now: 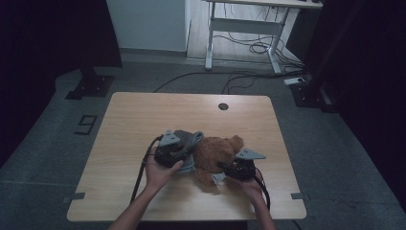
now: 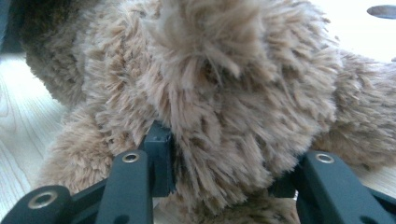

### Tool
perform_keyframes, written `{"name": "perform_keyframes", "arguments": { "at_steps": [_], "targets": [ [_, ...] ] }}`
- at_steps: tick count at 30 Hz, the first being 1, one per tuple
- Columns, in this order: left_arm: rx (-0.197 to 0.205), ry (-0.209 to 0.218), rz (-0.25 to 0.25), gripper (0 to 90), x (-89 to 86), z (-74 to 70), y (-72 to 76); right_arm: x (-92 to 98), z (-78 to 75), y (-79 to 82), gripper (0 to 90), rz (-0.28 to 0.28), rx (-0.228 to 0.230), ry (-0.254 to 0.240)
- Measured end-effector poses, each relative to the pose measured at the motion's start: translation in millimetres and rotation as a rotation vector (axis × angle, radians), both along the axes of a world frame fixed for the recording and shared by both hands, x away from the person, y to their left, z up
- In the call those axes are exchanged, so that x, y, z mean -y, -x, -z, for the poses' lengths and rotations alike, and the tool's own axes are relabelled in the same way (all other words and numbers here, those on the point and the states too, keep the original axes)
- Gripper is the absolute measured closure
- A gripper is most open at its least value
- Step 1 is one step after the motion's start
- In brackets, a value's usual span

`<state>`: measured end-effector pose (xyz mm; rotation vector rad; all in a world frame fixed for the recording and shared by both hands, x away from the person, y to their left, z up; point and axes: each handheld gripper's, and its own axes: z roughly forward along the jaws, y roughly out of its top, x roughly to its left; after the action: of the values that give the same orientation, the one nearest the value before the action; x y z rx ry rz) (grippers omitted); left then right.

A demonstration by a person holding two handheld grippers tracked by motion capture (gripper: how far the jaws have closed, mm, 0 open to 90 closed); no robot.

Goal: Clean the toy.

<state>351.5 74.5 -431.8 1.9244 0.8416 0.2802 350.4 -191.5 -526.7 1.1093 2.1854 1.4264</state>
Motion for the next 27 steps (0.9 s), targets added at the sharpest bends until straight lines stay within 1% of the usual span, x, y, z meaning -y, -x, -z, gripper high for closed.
{"name": "perform_keyframes", "arguments": {
  "at_steps": [2,5,6,7,8,10,11,13,14,15,17,18,21,22,24,27],
  "targets": [
    [-0.004,-0.018,0.038,77.7,28.6,-1.8,-5.7,0.8,1.2,1.0,53.1,0.000,0.006,-0.010],
    [-0.025,-0.028,0.087,77.7,68.7,1.9,-14.8,1.7,2.1,2.3,53.1,-0.005,0.015,-0.008],
    [-0.019,-0.041,0.102,77.7,79.7,3.8,-16.8,1.9,2.3,2.8,53.0,-0.006,0.018,-0.005],
    [-0.025,-0.041,0.107,77.7,88.0,6.8,-19.2,2.1,2.5,3.2,52.9,-0.005,0.020,-0.007],
    [-0.046,-0.048,0.116,77.8,95.9,11.8,-22.8,2.7,2.7,3.2,52.9,-0.003,0.020,-0.008],
    [-0.059,-0.071,0.117,77.7,100.2,19.3,-27.6,4.3,3.6,2.6,52.9,0.001,0.013,-0.014],
    [-0.071,-0.070,0.111,77.7,99.0,23.3,-30.1,4.7,4.5,2.2,52.9,0.003,0.011,-0.016],
    [-0.108,-0.039,0.106,77.9,91.6,28.7,-34.6,6.1,5.9,1.6,52.8,0.004,0.002,-0.012],
    [-0.109,-0.038,0.100,78.1,87.3,29.2,-35.1,6.0,6.4,1.5,52.9,0.006,0.000,-0.015],
    [-0.093,-0.052,0.093,78.3,83.3,28.6,-34.3,5.8,6.4,1.6,52.9,0.006,0.001,-0.014],
    [-0.039,-0.107,0.064,78.6,74.7,25.7,-30.1,6.2,5.8,1.6,52.9,0.010,-0.003,-0.015],
    [-0.026,-0.127,0.052,78.6,69.4,24.4,-28.6,6.4,5.7,1.9,52.9,0.013,-0.005,-0.020],
    [0.004,-0.164,0.005,78.5,46.7,21.9,-26.1,7.9,6.2,2.1,53.0,0.013,-0.008,-0.030],
    [0.010,-0.169,-0.020,78.5,36.6,21.5,-26.2,8.1,6.6,2.3,53.0,0.015,-0.010,-0.035],
    [0.026,-0.164,-0.079,78.6,14.1,20.7,-26.7,8.9,6.7,2.7,53.0,0.013,-0.014,-0.038],
    [0.036,-0.129,-0.121,78.7,-16.8,18.2,-25.1,9.4,6.9,2.6,53.1,0.010,-0.013,-0.042]
  ]
}}
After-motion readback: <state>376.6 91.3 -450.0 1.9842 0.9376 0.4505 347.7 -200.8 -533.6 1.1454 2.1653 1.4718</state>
